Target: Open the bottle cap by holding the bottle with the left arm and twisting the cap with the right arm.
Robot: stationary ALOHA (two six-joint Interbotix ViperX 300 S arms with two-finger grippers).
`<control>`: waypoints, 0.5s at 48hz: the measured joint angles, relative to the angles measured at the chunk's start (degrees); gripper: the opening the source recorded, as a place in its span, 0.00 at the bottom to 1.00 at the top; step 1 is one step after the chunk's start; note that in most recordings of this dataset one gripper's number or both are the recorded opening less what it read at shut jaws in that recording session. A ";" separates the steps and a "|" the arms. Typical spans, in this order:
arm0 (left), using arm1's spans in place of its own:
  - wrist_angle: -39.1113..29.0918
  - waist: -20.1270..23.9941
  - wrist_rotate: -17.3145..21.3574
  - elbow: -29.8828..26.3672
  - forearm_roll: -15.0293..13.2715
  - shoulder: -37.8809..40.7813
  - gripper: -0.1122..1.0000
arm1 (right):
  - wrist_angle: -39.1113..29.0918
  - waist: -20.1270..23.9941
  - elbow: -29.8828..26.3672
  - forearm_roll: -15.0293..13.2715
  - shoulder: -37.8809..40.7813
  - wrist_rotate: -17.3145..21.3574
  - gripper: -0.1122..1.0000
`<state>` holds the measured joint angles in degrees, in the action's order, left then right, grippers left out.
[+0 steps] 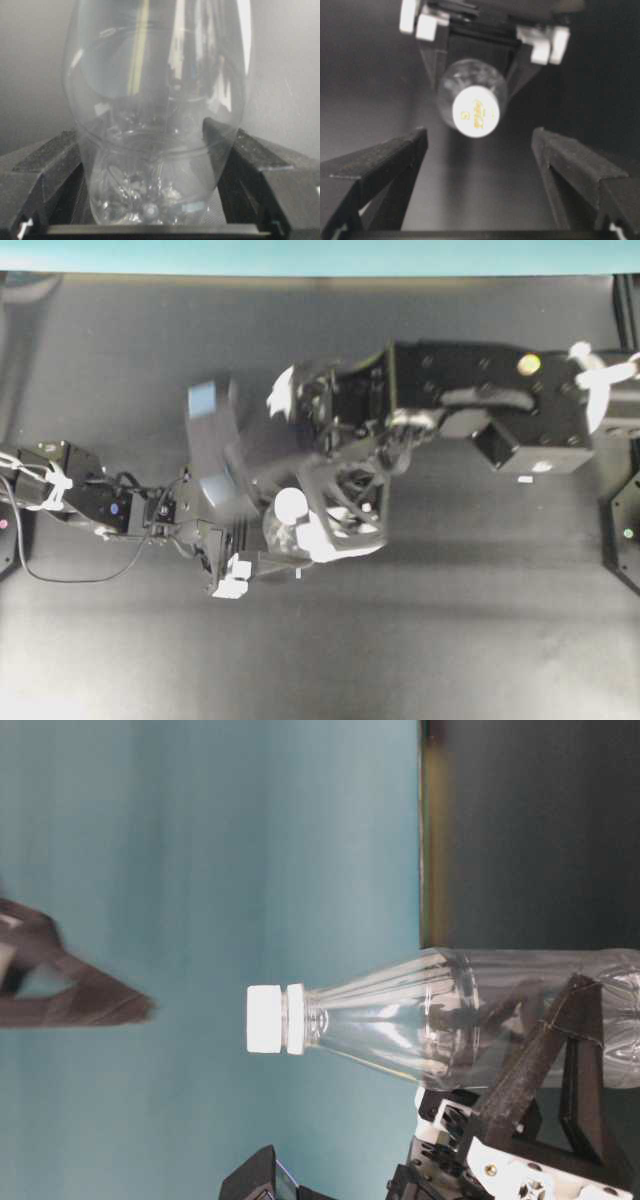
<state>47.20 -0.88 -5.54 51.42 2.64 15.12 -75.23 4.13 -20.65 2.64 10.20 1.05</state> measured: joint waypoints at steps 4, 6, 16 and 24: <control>0.09 -0.09 0.00 0.00 0.00 0.00 0.82 | -4.31 -0.09 -3.96 0.00 2.02 10.99 0.82; 0.09 -0.18 0.00 0.00 0.00 0.00 0.82 | -6.33 -0.09 -5.45 0.00 2.90 14.94 0.82; -0.18 -0.44 0.00 0.00 0.00 0.00 0.82 | -15.47 -0.09 -12.57 0.09 7.12 30.59 0.82; -0.18 -0.53 0.00 0.00 -0.09 0.00 0.82 | -16.70 0.00 -15.21 0.35 9.84 37.27 0.82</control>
<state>47.02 -1.41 -5.54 51.42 2.55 15.12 -91.93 4.13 -35.86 2.99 20.04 38.32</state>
